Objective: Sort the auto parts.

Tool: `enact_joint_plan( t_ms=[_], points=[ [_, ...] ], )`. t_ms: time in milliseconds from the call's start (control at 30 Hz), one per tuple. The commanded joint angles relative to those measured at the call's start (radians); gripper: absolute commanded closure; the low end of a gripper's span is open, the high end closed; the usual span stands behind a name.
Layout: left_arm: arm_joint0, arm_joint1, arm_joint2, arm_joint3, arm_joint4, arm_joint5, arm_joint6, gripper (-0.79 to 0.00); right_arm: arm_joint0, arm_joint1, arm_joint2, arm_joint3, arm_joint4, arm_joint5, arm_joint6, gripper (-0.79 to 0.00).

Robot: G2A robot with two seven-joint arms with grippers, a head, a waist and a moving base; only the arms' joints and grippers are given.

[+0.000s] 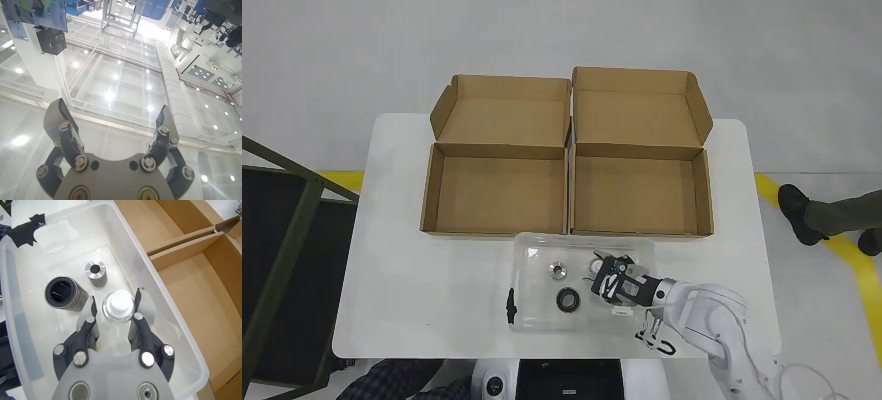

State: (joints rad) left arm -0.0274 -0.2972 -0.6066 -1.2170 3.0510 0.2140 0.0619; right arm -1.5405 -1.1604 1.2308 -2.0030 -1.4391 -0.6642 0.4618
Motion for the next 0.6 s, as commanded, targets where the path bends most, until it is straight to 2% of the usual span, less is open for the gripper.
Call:
enact_joint_plan(
  t_ms=[0, 67, 100, 367, 500, 567],
  points=[
    [0.0, 0.0, 0.0, 0.0, 0.0, 0.0, 0.0, -0.785, 0.003, 0.001, -0.001, 0.002, 0.002, 0.0, 0.001, -0.203],
    [0.0, 0.0, 0.0, 0.0, 0.0, 0.0, 0.0, -0.785, 0.005, 0.003, 0.0, 0.002, 0.002, -0.003, 0.0, -0.099],
    [0.0, 0.0, 0.0, 0.0, 0.0, 0.0, 0.0, -0.785, 0.005, 0.004, 0.001, -0.001, 0.004, -0.005, 0.0, 0.0],
    [0.0, 0.0, 0.0, 0.0, 0.0, 0.0, 0.0, -0.785, -0.015, 0.013, 0.018, -0.058, 0.015, -0.035, -0.031, 0.0],
    [0.0, 0.0, 0.0, 0.0, 0.0, 0.0, 0.0, -0.785, -0.027, 0.019, 0.032, -0.094, 0.036, -0.056, -0.071, 0.0],
    [0.0, 0.0, 0.0, 0.0, 0.0, 0.0, 0.0, -0.785, -0.03, 0.019, 0.033, -0.096, 0.075, -0.069, -0.132, 0.0]
  ],
)
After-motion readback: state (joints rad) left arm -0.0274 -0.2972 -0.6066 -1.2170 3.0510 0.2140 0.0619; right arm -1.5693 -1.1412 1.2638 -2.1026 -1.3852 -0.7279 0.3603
